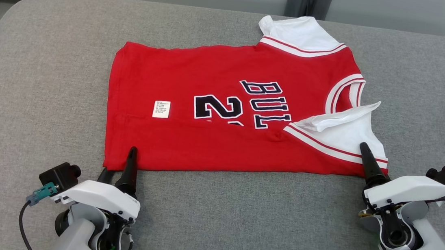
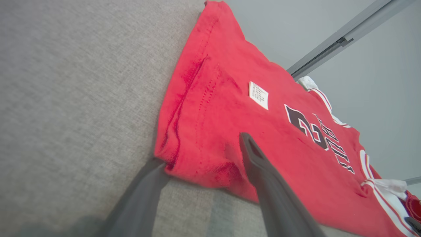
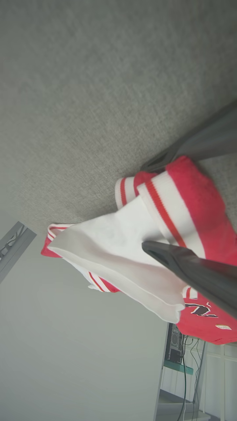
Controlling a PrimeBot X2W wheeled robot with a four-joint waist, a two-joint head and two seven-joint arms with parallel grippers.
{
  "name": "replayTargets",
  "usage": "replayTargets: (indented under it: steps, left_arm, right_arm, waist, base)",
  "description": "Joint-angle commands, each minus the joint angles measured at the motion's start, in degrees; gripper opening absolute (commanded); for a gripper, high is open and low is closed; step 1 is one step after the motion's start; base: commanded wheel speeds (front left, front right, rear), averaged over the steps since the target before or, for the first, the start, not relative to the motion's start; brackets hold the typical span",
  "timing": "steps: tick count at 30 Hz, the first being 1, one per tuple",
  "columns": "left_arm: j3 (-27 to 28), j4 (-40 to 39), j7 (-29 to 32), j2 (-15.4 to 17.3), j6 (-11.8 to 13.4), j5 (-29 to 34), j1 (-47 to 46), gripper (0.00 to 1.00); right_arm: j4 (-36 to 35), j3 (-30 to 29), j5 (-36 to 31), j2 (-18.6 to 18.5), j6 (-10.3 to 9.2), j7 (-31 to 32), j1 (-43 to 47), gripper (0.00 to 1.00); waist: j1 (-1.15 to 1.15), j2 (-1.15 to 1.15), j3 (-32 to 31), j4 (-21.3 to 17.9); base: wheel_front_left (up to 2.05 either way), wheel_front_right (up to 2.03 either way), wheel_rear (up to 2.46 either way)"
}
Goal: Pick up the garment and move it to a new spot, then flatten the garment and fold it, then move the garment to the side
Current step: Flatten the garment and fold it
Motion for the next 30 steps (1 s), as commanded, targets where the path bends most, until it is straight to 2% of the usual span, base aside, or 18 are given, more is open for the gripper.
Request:
replayTargets:
  steps: [1,3,15,30]
  left_arm:
    - [-1.3,0.4,1.0,-1.5,-0.4,-0.9,0.2,0.0]
    - [-1.8,0.1,0.9,-1.3,-0.4,-1.5,0.0,0.0]
    - [0.5,-1.4,0.5,-0.2,-0.4,-0.5,0.3,0.0]
    - [2.7,-2.5,0.5,0.9,-0.3,2.1,3.6,0.0]
  right_arm:
    - [0.6,1.0,0.9,1.1,0.36,0.7,0.4,0.45]
    - [0.5,1.3,1.5,1.0,0.36,0.7,0.2,0.0]
    - [0.1,3.0,4.1,-0.9,0.34,-0.8,-0.2,0.0]
    - [-0.2,5.6,6.1,-3.8,0.27,1.9,2.5,0.0]
  waist:
    - [0.0,0.0,0.0,0.1]
    - [0.0,0.0,0.1,0.3]
    - [0.0,0.0,-0.6,0.4]
    - [0.0,0.0,-5.0,-0.3]
  base:
    - [0.0,0.0,0.0]
    - [0.0,0.0,0.0]
    - [0.0,0.0,0.0]
    - [0.0,0.0,0.0]
